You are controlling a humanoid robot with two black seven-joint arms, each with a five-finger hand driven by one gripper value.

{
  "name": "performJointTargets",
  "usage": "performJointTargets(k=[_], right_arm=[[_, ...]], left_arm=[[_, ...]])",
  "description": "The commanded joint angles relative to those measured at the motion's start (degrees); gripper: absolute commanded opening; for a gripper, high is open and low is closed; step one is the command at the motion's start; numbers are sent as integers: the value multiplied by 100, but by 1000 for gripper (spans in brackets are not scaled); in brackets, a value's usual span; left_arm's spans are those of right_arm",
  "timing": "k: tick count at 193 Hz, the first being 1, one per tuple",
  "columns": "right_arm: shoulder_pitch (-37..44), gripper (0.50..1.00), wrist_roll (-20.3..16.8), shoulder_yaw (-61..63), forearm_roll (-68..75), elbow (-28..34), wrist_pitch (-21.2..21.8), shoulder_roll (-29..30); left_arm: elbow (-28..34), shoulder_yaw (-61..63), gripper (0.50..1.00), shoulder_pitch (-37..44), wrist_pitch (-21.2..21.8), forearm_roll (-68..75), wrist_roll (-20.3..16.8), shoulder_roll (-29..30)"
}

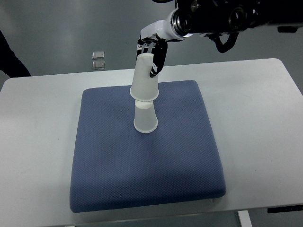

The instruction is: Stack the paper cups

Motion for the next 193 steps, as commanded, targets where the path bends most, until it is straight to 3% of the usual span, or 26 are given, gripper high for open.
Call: performJointTargets(k=[1,65,193], right_arm=[[-52,780,0,62,0,56,-43,0],[-263,780,0,71,0,56,-342,0],[-465,785,0,71,-9,56,-474,0]], left_arm=[[6,0,1000,0,0,0,0,0],[15,0,1000,9,0,0,0,0],[15,0,1000,9,0,0,0,0]])
